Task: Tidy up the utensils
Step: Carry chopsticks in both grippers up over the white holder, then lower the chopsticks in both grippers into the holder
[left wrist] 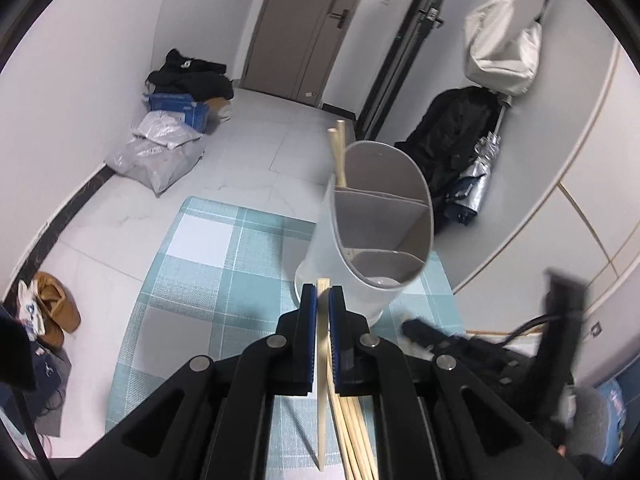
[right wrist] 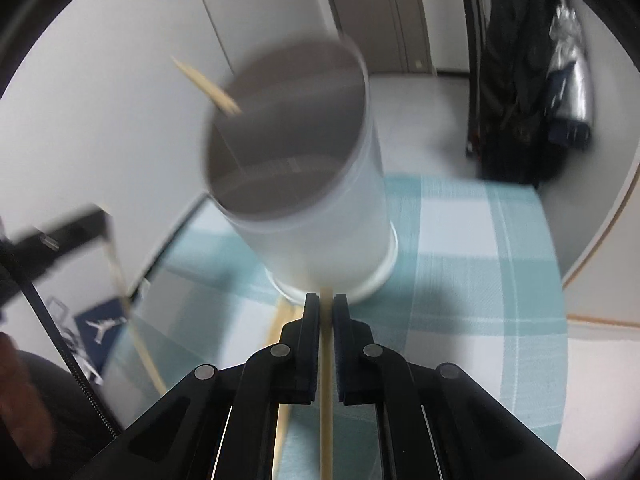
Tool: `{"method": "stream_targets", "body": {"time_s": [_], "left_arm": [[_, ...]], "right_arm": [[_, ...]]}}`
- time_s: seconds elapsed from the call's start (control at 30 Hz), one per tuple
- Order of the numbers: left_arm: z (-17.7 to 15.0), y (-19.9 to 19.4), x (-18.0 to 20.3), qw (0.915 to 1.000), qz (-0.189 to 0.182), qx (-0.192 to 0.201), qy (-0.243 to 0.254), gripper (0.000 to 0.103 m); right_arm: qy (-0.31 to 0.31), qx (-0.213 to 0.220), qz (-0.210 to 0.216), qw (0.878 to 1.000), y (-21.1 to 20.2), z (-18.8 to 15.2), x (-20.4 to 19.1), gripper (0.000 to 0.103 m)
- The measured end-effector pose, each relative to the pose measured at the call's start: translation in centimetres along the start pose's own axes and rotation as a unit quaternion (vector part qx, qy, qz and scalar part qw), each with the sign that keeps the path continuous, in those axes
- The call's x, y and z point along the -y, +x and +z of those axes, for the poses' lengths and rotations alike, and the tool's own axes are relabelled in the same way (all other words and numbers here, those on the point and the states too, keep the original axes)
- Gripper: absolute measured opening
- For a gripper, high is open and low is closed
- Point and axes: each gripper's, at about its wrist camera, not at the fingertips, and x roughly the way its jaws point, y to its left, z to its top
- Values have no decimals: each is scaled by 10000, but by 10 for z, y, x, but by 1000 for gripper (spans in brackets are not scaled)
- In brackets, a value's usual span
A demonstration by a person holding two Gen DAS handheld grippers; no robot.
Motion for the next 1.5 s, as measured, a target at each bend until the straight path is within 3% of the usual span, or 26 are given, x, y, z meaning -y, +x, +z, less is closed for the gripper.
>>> {"method": "stream_targets", "body": {"time_s": [0.3, 0.7, 1.5], "left_arm": [[-4, -20, 18, 9995, 4, 17, 305, 3], [1, -30, 44, 9967, 147, 1, 793, 3], [72, -40, 75, 9946, -177, 212, 1003, 3]], "right_arm": [[-240, 975, 283, 9945, -63, -3, -12, 5], [-107, 1244, 695, 9897, -86, -5, -9, 5], [97, 1909, 1090, 9755, -119, 38, -5, 5]]}}
